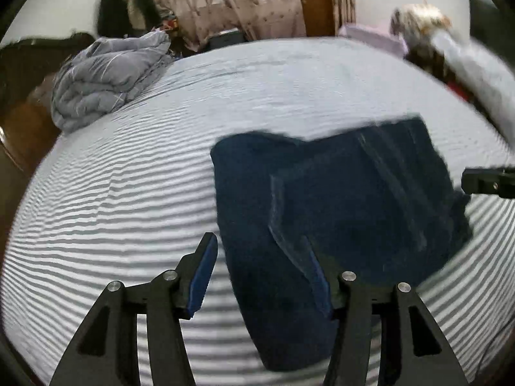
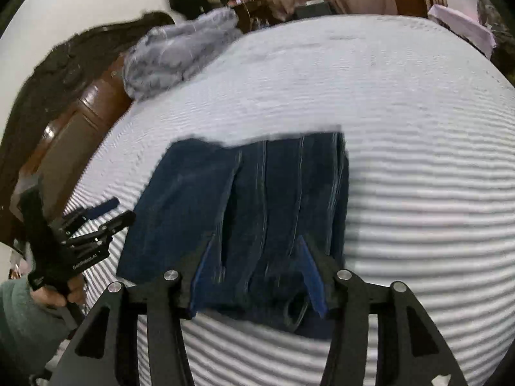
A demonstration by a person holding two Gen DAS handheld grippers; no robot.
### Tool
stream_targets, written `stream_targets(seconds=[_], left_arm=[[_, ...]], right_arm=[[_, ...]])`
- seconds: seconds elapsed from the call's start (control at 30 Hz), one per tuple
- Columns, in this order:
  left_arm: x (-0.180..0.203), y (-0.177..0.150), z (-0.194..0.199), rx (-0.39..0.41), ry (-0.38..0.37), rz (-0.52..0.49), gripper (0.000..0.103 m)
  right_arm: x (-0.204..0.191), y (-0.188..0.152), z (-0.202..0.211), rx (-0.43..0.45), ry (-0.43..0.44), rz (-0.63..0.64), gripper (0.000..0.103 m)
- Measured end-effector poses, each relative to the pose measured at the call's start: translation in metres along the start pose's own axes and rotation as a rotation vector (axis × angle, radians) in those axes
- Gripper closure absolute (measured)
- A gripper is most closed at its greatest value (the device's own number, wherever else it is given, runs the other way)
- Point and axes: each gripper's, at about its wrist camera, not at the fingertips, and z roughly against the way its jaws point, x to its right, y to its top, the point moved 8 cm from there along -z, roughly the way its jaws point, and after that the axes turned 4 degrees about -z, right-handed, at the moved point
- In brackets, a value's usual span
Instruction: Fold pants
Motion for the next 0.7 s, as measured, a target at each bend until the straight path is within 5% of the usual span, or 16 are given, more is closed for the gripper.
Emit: stream_targets(seconds=[0.1,0.33,0.57,0.7], left_arm=[[0.015,-0.02,-0.015,-0.072,0.004,-0.021,0.047],[0.024,-0.03,-0.041,-0.102,0.061,-0.006,0.045],[0.021,-0.029,-0.044,-0.091,0.071,0.009,0.042],[0.018,-0.027,-0.045,-0.094,0.111,0.017,0.032]], right_arm=[[0.019,-0.019,-0.019,-0.065,-0.096,-0.019,0.061],[0.02,-0.027,-0.033,-0.073,-0.201,0.037,0.063],[0.02,-0.024,-0.037,-0.076,-0.211,0.023,0.063],[0.019,-0.023,-0.042,-0.068,-0.229,0.001,0.063]])
